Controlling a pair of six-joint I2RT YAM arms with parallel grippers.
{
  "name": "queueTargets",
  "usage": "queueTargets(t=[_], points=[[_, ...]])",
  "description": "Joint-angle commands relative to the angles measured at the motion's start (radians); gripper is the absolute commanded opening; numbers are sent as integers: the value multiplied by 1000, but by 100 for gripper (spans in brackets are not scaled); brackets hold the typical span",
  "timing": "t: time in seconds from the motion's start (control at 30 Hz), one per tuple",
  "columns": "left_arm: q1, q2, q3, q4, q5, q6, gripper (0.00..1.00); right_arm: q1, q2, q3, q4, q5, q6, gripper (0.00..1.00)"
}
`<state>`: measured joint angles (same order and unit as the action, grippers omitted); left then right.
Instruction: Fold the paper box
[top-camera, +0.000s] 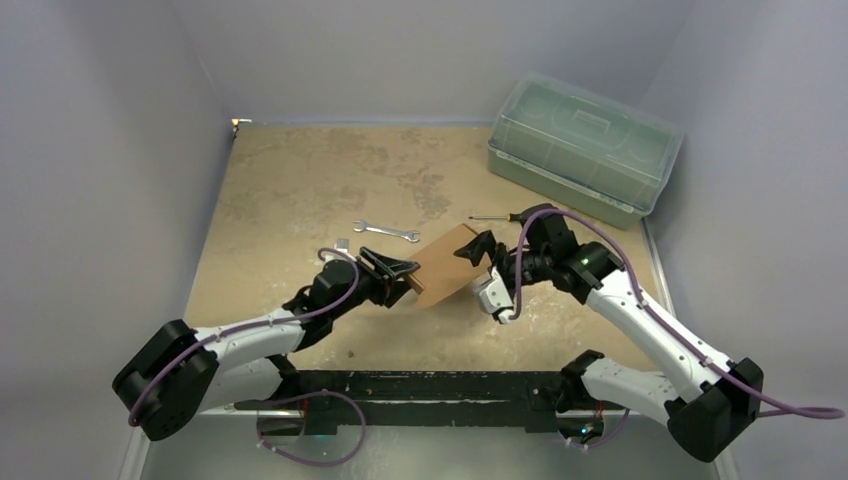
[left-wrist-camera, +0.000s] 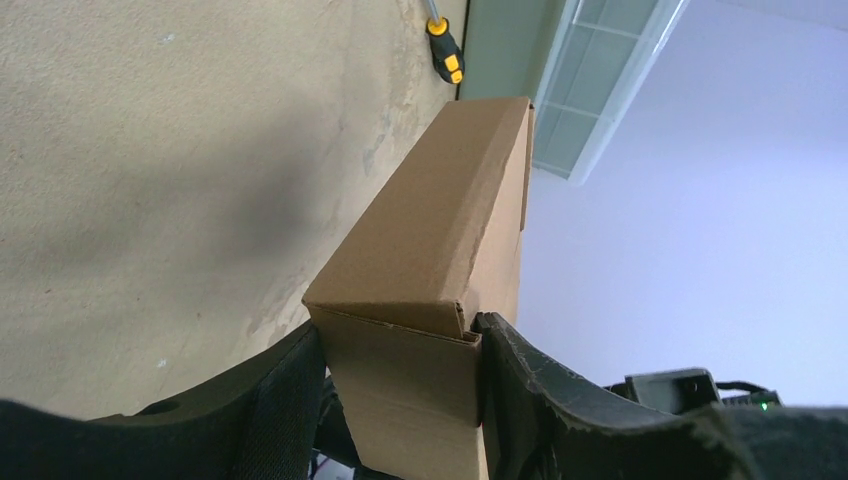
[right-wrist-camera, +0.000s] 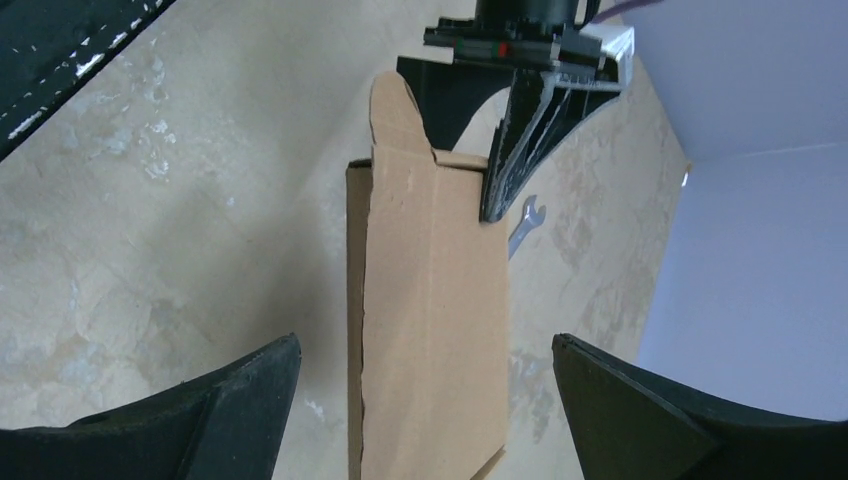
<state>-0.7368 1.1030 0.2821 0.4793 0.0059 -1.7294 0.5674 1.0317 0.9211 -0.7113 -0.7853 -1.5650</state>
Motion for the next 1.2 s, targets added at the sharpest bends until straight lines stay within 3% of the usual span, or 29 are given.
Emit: queueTargets(t=[0.0,0.5,0.7,0.9,1.17], points=[[29,53,-2,115,67,-101,5,63,-14,-24,93,85,-34,99],[57,85,-40,234,108,-173,5,195,-24,-295,637,412,84,99],[58,92,-48,251,109,-178,5,215,-23,-401,842,475,61,92],[59,94,-57,267,108,-182,7,233,-21,-459,993,506,78,78],[60,85,-79,274,93,-187,11,236,-19,-415,893,470,110,47]])
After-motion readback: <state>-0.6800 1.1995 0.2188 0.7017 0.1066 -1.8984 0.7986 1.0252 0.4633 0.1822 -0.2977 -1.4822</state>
